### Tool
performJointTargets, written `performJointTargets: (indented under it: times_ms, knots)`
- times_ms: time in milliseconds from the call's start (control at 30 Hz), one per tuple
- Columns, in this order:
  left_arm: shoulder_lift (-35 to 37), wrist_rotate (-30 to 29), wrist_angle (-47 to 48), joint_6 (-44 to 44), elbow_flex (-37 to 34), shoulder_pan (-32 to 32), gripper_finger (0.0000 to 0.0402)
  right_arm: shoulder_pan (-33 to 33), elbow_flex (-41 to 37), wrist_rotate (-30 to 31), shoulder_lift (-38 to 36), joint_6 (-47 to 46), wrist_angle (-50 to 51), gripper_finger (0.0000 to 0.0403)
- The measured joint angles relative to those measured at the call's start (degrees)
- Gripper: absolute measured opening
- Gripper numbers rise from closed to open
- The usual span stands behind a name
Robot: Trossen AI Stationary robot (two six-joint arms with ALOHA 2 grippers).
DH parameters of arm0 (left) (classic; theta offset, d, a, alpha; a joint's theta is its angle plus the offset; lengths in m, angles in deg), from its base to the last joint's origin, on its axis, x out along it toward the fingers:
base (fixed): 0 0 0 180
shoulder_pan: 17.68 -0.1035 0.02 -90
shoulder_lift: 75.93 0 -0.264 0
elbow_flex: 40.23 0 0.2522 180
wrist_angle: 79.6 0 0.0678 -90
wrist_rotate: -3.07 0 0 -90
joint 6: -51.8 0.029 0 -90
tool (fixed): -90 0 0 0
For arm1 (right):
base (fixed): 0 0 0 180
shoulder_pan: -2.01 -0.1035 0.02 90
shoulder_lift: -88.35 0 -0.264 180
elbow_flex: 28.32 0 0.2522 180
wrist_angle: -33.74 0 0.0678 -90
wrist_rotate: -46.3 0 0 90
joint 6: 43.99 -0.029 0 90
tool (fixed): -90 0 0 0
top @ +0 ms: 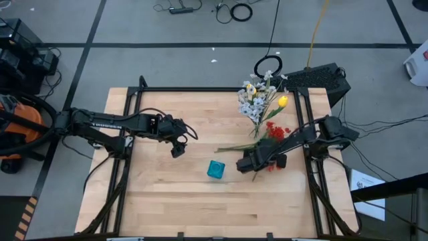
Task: Sort flowers into vase by color
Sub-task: Put the bottom orange flowers into the blue vase
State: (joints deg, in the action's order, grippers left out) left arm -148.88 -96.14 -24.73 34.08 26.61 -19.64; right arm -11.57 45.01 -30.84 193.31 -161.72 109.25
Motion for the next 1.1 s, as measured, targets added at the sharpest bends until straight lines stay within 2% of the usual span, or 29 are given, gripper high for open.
performJointTargets:
  times_ms: [133,200,400,533,633,700,767,833,900,1033,1100]
  knots:
    - [0.0,0.0,0.1,0.0,0.0,0.0,0.0354,-1.2,0.0,0.5,-0.9,-0.1,1.1,0.0027]
    - [0.0,0.0,0.1,0.0,0.0,0.0,0.0354,-2.1,0.0,1.5,-2.5,-1.1,2.9,0.0012]
    - [0.0,0.0,0.1,0.0,0.0,0.0,0.0354,-5.4,0.0,3.1,-10.6,-4.6,11.2,0.0009]
    - [0.0,0.0,0.1,0.0,0.0,0.0,0.0354,-8.5,0.0,9.3,-17.9,-6.6,14.9,0.0005]
    - [0.0,-0.1,0.0,0.1,0.0,0.0,0.0354,-10.5,0.0,12.5,-23.2,-1.4,16.9,0.0006]
    - [0.0,-0.7,0.0,0.4,0.0,0.0,0.0354,-11.2,0.0,11.2,-26.1,6.2,17.7,0.0006]
    - [0.0,-2.2,-0.1,2.2,0.0,0.0,0.0354,-11.3,0.0,7.1,-28.5,12.5,17.8,0.0006]
    - [0.0,-3.5,-0.1,5.7,0.0,0.0,0.0354,-11.6,0.0,3.8,-30.4,16.1,18.4,0.0006]
    - [0.0,-4.3,-0.1,9.4,0.0,0.0,0.0354,-12.6,0.0,3.4,-31.8,17.1,19.4,0.0005]
    - [0.0,-4.3,-0.1,8.8,0.0,0.2,0.0354,-15.7,0.0,3.0,-33.6,5.9,28.4,0.0003]
    - [0.0,-4.3,-0.2,5.4,0.0,0.2,0.0354,-17.1,-0.6,4.9,-34.7,3.5,28.3,0.0003]
